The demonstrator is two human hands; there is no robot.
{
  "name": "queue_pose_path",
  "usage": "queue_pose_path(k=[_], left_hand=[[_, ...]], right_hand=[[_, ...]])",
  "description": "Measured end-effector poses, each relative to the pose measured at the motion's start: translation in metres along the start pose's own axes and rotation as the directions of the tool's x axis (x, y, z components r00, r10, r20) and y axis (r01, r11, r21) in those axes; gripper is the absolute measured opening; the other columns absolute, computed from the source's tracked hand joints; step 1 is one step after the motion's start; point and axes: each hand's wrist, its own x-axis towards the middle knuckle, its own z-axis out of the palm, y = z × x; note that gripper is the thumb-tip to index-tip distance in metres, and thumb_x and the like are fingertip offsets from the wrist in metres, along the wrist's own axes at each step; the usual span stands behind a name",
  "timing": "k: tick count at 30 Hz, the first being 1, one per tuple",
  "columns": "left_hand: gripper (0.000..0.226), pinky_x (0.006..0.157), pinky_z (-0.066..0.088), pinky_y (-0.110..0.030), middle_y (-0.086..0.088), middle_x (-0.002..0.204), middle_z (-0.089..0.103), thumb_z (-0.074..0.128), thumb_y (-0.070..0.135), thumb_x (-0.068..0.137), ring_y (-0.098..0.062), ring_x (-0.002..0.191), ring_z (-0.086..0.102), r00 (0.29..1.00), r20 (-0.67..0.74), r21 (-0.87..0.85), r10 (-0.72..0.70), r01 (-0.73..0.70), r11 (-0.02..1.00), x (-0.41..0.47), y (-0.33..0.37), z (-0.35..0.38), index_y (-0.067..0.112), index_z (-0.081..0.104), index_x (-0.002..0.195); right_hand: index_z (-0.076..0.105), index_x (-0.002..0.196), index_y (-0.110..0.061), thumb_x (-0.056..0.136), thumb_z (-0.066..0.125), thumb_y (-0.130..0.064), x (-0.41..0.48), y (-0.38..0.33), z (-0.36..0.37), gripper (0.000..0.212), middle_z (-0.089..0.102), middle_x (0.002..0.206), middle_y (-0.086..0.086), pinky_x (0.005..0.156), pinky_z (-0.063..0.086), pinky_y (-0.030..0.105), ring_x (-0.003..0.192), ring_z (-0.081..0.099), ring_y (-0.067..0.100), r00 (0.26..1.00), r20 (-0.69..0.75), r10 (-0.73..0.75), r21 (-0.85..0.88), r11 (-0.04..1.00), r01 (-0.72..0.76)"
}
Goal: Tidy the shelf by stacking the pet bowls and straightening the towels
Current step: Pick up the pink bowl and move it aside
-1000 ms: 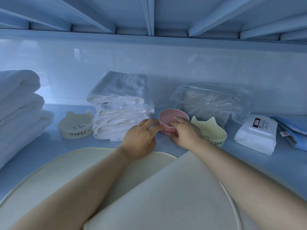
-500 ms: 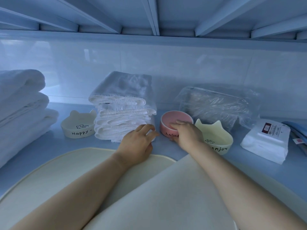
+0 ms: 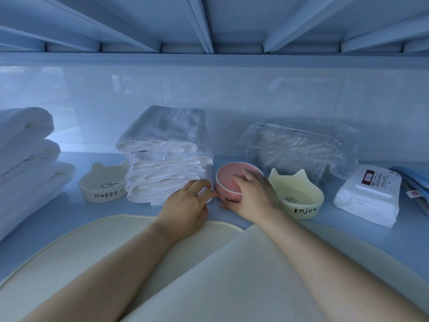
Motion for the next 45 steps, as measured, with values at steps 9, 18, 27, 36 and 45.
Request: queue_pose_path(k=[9, 18, 27, 36, 45], left_hand=[[0.032, 0.054, 0.046, -0.028, -0.002, 0.109, 0.059, 0.06, 0.004, 0.069, -0.025, 0.096, 0.058, 1.0, 0.005, -0.012, -0.009, 0.009, 1.0, -0.001, -0.001, 0.0, 0.018, 0.064, 0.097], [0.046, 0.061, 0.052, -0.032, -0.001, 0.122, 0.055, 0.06, 0.006, 0.072, -0.024, 0.106, 0.055, 0.999, 0.029, 0.024, -0.032, 0.032, 0.999, 0.01, 0.0, 0.001, 0.017, 0.057, 0.116], [0.055, 0.063, 0.048, -0.039, -0.002, 0.139, 0.034, 0.045, 0.006, 0.085, -0.028, 0.102, 0.05, 0.985, 0.169, 0.147, -0.024, -0.001, 0.989, 0.037, 0.018, 0.022, 0.023, 0.031, 0.135], [0.049, 0.071, 0.053, -0.045, -0.003, 0.138, 0.04, 0.055, 0.004, 0.079, -0.033, 0.092, 0.062, 0.982, -0.029, -0.346, -0.185, 0.163, 0.924, 0.049, 0.018, 0.013, 0.017, 0.046, 0.126], [0.017, 0.066, 0.045, -0.033, 0.01, 0.083, 0.054, 0.05, 0.014, 0.078, -0.027, 0.084, 0.06, 0.844, 0.253, -0.736, -0.474, 0.485, 0.471, 0.061, 0.041, -0.008, 0.03, 0.045, 0.083]], right_hand=[[0.044, 0.132, -0.025, 0.072, 0.063, -0.059, 0.002, -0.001, -0.004, 0.071, 0.038, 0.144, 0.004, 0.099, 0.04, 0.043, 0.133, 0.031, 0.026, 0.997, 0.078, 0.026, 0.023, 0.999, -0.027], [0.045, 0.132, -0.031, 0.071, 0.065, -0.058, -0.008, 0.004, -0.016, 0.07, 0.036, 0.148, -0.002, 0.104, 0.038, 0.035, 0.137, 0.031, 0.017, 0.997, 0.075, -0.012, 0.07, 0.998, 0.007], [0.046, 0.131, -0.03, 0.071, 0.071, -0.049, -0.031, 0.013, -0.037, 0.067, 0.047, 0.139, -0.009, 0.099, 0.033, 0.021, 0.129, 0.04, 0.011, 0.997, 0.045, -0.069, 0.236, 0.97, 0.057], [0.065, 0.107, -0.033, 0.062, 0.076, -0.053, -0.046, 0.011, -0.052, 0.05, 0.071, 0.092, -0.01, 0.078, 0.051, 0.032, 0.084, 0.064, 0.007, 0.995, -0.041, 0.088, 0.367, 0.928, -0.067], [0.067, 0.098, -0.034, 0.07, 0.072, -0.045, -0.052, 0.003, -0.055, 0.03, 0.069, 0.073, -0.006, 0.062, 0.047, 0.027, 0.065, 0.061, 0.009, 0.985, -0.095, 0.145, 0.354, 0.929, -0.103]])
